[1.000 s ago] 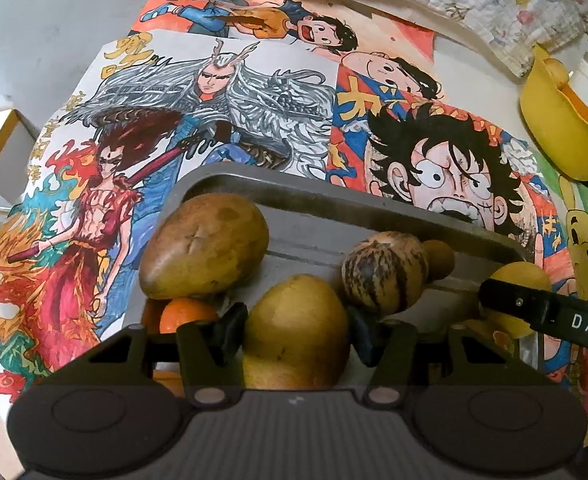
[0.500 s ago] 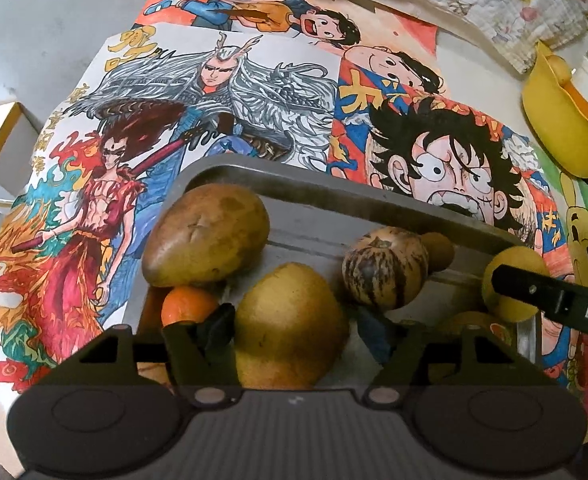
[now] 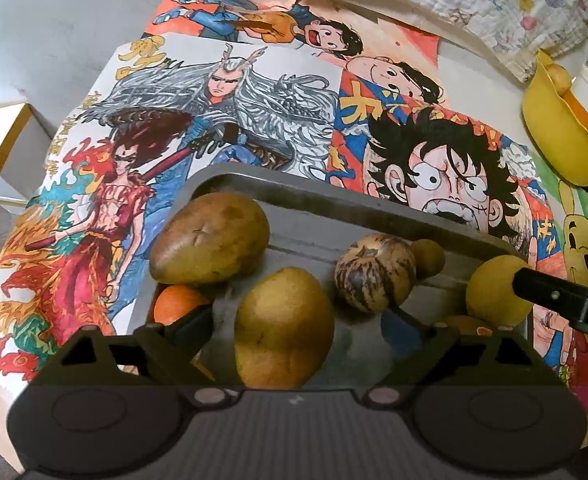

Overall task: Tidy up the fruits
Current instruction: 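Lift both open tools away from the tray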

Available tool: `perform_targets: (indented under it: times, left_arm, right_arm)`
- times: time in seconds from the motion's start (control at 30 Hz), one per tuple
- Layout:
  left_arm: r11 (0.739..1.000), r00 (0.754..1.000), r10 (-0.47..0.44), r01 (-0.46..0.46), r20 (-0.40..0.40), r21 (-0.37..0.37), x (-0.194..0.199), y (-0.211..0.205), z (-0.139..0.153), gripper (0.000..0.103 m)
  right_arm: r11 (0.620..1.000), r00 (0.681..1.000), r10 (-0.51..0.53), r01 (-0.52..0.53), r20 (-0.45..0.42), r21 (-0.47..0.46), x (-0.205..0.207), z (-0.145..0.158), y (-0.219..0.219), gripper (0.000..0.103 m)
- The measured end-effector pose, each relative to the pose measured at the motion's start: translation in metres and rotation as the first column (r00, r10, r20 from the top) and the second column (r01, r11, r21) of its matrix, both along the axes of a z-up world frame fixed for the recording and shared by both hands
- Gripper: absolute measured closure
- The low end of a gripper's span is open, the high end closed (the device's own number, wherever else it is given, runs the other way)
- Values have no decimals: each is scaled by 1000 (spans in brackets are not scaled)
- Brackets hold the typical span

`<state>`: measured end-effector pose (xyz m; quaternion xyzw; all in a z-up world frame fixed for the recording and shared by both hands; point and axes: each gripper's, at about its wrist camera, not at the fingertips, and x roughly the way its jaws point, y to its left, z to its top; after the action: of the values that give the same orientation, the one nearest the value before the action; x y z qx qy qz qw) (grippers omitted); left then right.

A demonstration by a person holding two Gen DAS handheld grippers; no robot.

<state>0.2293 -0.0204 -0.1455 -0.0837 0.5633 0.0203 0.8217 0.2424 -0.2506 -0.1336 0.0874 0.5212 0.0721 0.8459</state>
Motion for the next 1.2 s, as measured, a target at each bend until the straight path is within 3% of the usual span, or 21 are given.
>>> perform_targets:
  times: [0.37,0.8,1.13,1.2]
  left_arm:
    - [999,999,26,-27,36,25,-10,2,17,1]
    - [995,993,97,-100,69,31,-24,15,40,1]
    - [994,987,105,-109,125,31,-43,25,60,1]
    - [993,982,116,-120,147,19,-47,28,65,1]
  right_arm:
    - [1000,999,-1,2,52,-14,-11,17,-8,2]
    - [1000,987,8,-4,159,-28,-21,45,-2,1]
    - [992,940,70,-31,335,-121,-49,68,17,1]
    - [994,929,48,-10,368,-106,-53,71,17,1]
